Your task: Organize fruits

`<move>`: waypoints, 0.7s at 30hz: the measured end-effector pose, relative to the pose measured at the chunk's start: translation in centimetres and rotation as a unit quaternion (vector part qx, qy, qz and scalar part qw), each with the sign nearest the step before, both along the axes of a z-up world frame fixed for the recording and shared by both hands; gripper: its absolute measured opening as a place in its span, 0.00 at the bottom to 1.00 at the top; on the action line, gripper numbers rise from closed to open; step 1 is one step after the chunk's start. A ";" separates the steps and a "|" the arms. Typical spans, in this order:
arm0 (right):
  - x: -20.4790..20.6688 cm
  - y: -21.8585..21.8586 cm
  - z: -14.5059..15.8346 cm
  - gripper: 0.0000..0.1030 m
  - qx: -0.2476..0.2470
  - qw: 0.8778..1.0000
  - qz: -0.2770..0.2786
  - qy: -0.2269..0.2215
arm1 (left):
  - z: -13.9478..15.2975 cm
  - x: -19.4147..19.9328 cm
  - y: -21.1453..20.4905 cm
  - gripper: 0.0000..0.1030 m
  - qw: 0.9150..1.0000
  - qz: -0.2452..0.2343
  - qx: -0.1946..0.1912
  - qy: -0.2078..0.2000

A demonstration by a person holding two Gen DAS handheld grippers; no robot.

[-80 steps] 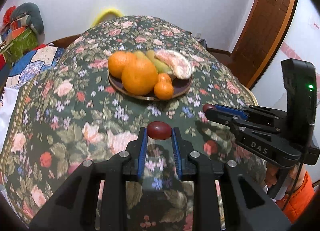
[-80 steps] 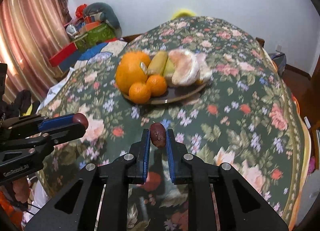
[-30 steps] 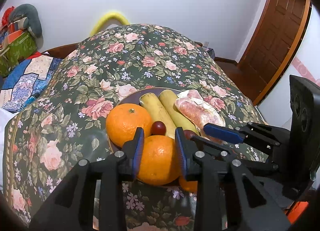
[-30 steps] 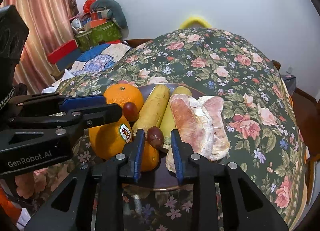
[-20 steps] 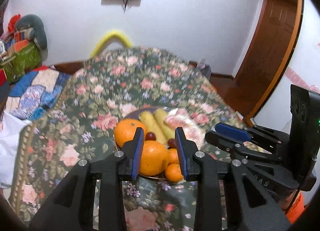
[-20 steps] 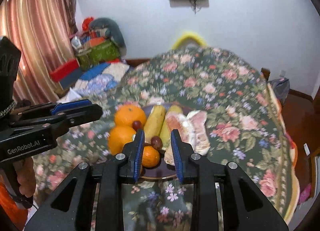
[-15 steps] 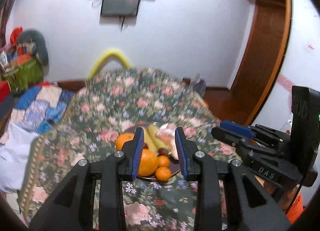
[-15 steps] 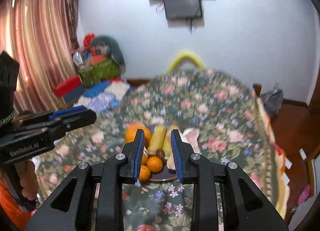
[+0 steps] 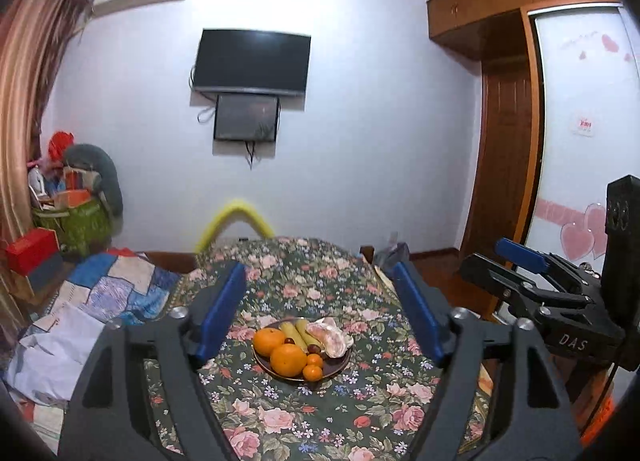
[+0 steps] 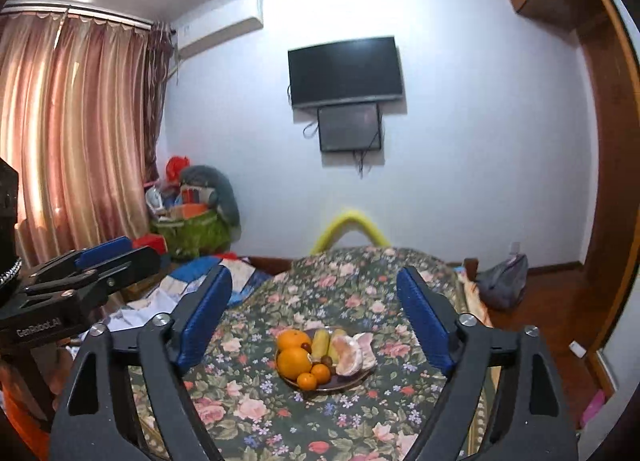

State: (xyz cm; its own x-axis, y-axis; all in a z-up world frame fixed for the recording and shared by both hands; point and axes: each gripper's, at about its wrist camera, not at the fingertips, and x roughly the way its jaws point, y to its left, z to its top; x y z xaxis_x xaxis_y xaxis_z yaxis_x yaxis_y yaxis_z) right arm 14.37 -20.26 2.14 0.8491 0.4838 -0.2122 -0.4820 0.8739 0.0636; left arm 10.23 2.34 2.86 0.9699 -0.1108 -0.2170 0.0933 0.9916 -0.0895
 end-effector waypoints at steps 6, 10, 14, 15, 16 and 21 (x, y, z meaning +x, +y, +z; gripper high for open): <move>-1.5 0.0 -0.4 0.97 0.001 1.000 -0.011 -0.015 | 0.1 -2.8 -0.3 0.94 1.000 0.021 0.008 -0.019; -1.9 0.2 -0.6 1.00 -0.001 1.000 -0.015 -0.018 | -0.1 -3.7 -0.4 0.98 0.999 0.023 0.015 -0.022; -2.3 0.1 -0.7 1.00 0.001 1.000 -0.016 -0.016 | -0.4 -3.9 -0.5 1.00 0.999 0.022 0.014 -0.021; -2.5 0.0 -0.8 1.00 0.002 1.000 -0.016 -0.015 | -0.5 -4.0 -0.5 1.00 0.999 0.022 0.013 -0.021; -2.5 -0.1 -0.9 1.00 0.003 1.000 -0.016 -0.013 | -0.6 -3.9 -0.5 1.00 0.999 0.022 0.013 -0.021; -2.8 -0.5 -1.1 1.00 0.006 1.000 -0.018 -0.010 | -0.7 -4.1 -0.5 1.00 0.999 0.026 0.015 -0.019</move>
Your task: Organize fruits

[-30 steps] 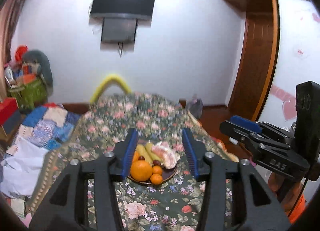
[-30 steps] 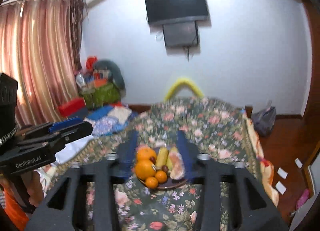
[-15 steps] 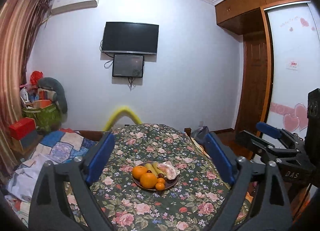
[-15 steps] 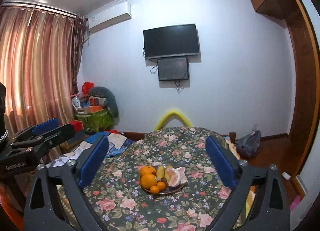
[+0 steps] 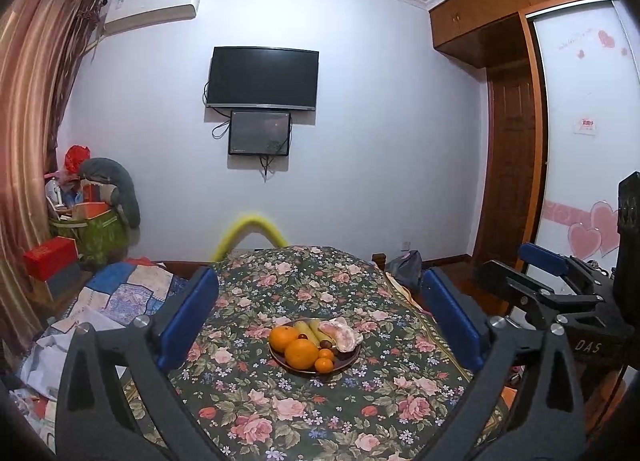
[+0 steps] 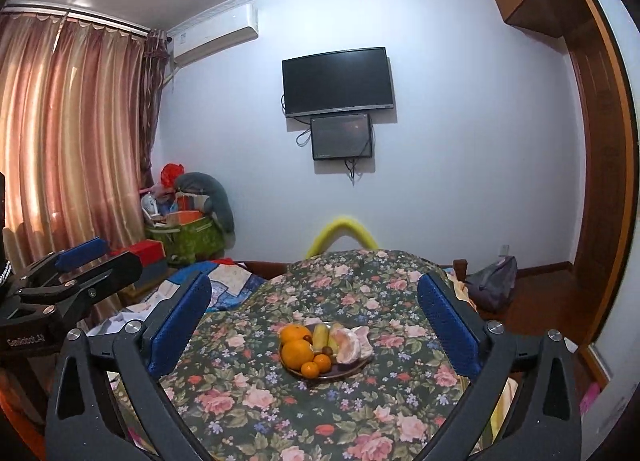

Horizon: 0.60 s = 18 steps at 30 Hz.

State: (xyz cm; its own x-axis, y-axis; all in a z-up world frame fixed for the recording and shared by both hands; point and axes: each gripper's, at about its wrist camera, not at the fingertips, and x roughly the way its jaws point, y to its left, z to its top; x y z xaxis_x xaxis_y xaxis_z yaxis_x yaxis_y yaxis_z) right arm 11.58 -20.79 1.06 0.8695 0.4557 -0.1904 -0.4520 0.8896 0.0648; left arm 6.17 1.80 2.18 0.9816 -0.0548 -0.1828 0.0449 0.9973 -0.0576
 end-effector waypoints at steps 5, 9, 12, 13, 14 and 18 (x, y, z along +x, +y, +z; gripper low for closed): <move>-0.2 -0.1 -0.1 1.00 -0.001 1.000 -0.002 0.001 | -0.1 0.2 -0.1 1.00 1.000 0.001 0.002 0.005; -0.3 -0.2 -0.1 1.00 -0.003 1.000 -0.003 0.000 | -0.3 0.3 -0.1 1.00 1.000 0.003 0.001 0.006; -0.3 -0.3 0.0 1.00 -0.002 1.000 -0.002 0.002 | -0.4 0.3 0.0 1.00 1.000 0.004 0.001 0.007; -0.3 -0.3 0.0 1.00 -0.001 1.000 -0.002 0.003 | -0.4 0.3 0.0 1.00 1.000 0.004 0.000 0.007; -0.3 -0.3 -0.1 1.00 -0.001 1.000 -0.002 0.003 | -0.4 0.3 0.0 1.00 1.000 0.004 -0.001 0.008; -0.3 -0.3 0.1 1.00 -0.002 1.000 -0.002 0.002 | -0.5 0.4 0.0 1.00 1.000 0.002 -0.001 0.009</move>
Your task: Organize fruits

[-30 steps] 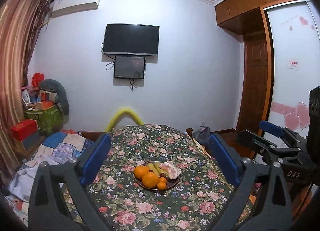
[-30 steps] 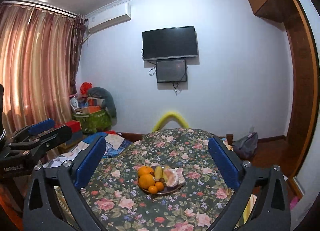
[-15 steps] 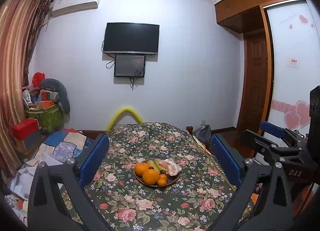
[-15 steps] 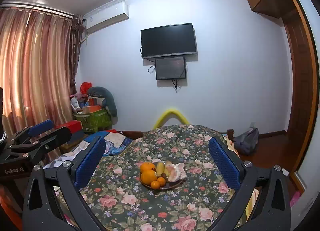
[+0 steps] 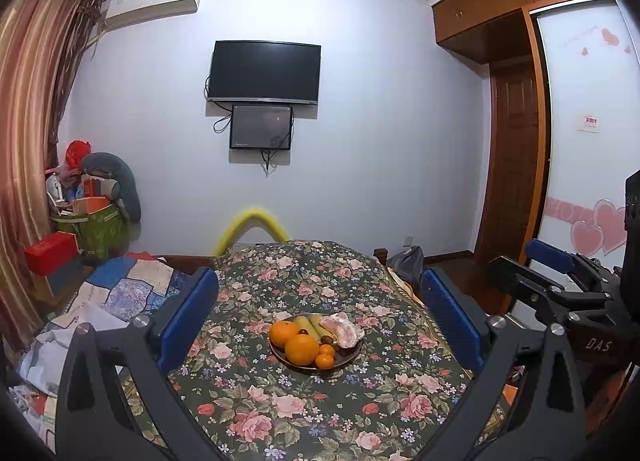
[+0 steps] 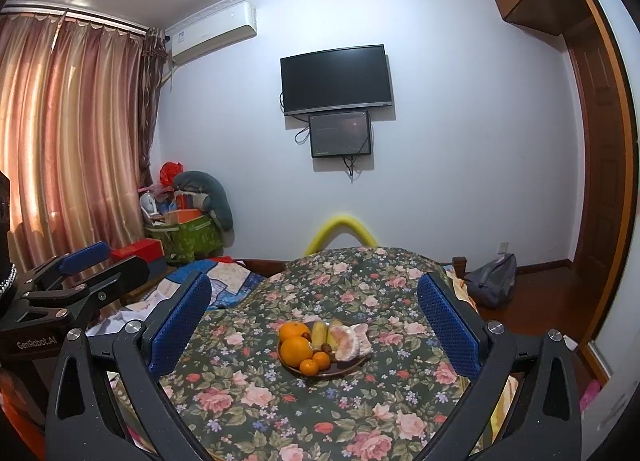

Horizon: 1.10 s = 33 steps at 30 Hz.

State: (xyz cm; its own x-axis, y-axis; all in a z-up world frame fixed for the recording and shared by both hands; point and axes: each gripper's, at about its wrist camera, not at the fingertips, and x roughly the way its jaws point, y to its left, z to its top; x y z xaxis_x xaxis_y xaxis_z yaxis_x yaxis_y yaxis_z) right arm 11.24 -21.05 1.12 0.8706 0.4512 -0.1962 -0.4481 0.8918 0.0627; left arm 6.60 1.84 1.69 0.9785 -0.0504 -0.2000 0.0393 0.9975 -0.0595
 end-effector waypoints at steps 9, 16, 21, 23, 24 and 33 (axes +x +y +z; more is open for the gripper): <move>0.0 0.0 0.1 1.00 -0.001 1.000 0.000 0.000 | -0.1 0.1 0.0 1.00 1.000 -0.002 -0.003 0.003; 0.0 -0.1 0.2 1.00 -0.001 1.000 -0.001 0.001 | -0.2 0.2 0.1 1.00 1.000 -0.004 -0.003 0.005; -0.1 0.0 0.2 1.00 -0.003 1.000 -0.001 0.000 | -0.2 0.2 0.1 1.00 1.000 -0.004 -0.003 0.005; -0.1 0.0 0.2 1.00 -0.004 1.000 -0.002 -0.002 | -0.2 0.2 0.1 1.00 1.000 -0.004 -0.003 0.005; -0.2 0.0 0.2 1.00 -0.005 1.000 -0.002 -0.002 | -0.2 0.2 0.1 1.00 1.000 -0.005 -0.003 0.005; 0.0 0.1 0.2 1.00 -0.005 1.000 -0.003 0.001 | -0.1 0.1 0.2 1.00 1.000 -0.012 -0.007 0.007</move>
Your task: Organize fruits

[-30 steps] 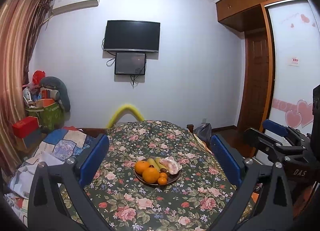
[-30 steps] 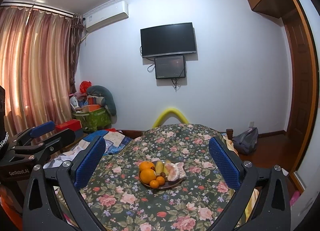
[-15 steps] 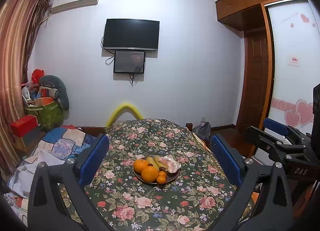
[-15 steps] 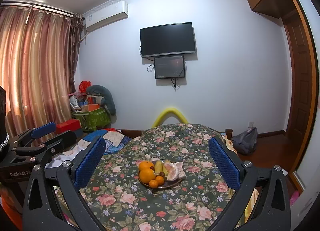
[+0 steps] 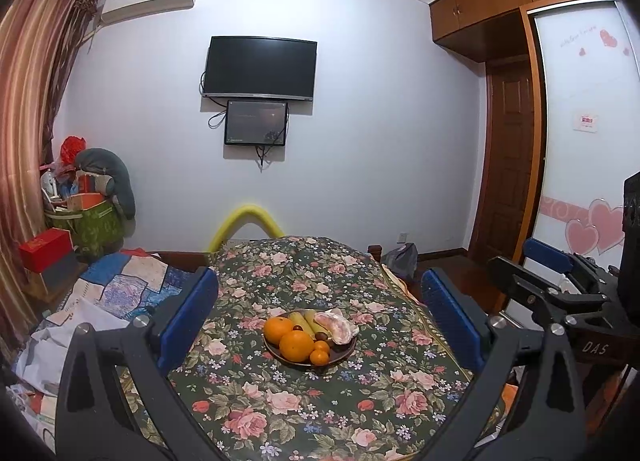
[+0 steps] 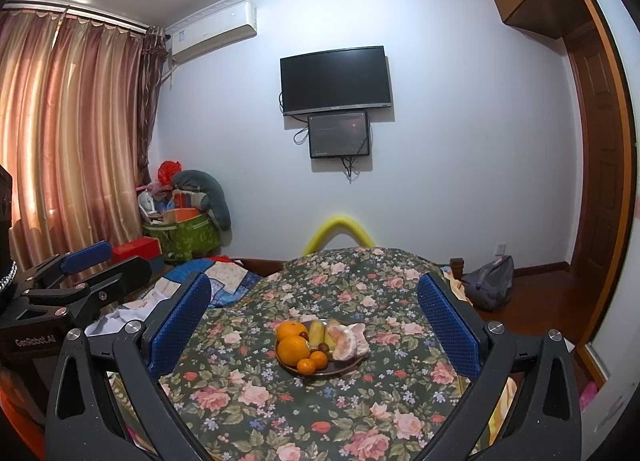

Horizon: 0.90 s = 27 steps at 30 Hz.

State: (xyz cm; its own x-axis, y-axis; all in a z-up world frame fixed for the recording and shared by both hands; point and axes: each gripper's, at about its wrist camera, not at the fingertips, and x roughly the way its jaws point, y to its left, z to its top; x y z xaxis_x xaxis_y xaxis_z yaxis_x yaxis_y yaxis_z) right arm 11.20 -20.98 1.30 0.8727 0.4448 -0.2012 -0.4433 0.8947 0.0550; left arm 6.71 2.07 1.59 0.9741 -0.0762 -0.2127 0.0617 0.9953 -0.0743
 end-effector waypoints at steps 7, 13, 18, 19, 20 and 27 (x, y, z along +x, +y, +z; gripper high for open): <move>0.1 0.0 0.0 1.00 -0.001 1.000 -0.001 0.001 | 0.0 0.1 0.2 1.00 1.000 -0.001 -0.005 0.002; 0.0 0.0 -0.1 1.00 -0.002 1.000 -0.002 0.001 | -0.1 0.2 0.2 1.00 1.000 -0.008 -0.007 0.008; 0.1 -0.1 -0.1 1.00 -0.002 1.000 -0.003 0.001 | -0.2 0.2 0.0 1.00 1.000 -0.007 -0.004 0.007; 0.1 -0.1 -0.2 1.00 -0.003 1.000 -0.003 0.001 | -0.2 0.2 0.0 1.00 1.000 -0.008 -0.002 0.008; 0.2 -0.1 -0.2 1.00 -0.003 1.000 -0.004 0.001 | -0.2 0.3 -0.1 1.00 1.000 -0.008 -0.001 0.009; 0.5 -0.2 -0.6 1.00 -0.005 1.000 -0.005 0.006 | -0.3 0.5 -0.2 1.00 1.000 -0.011 -0.003 0.013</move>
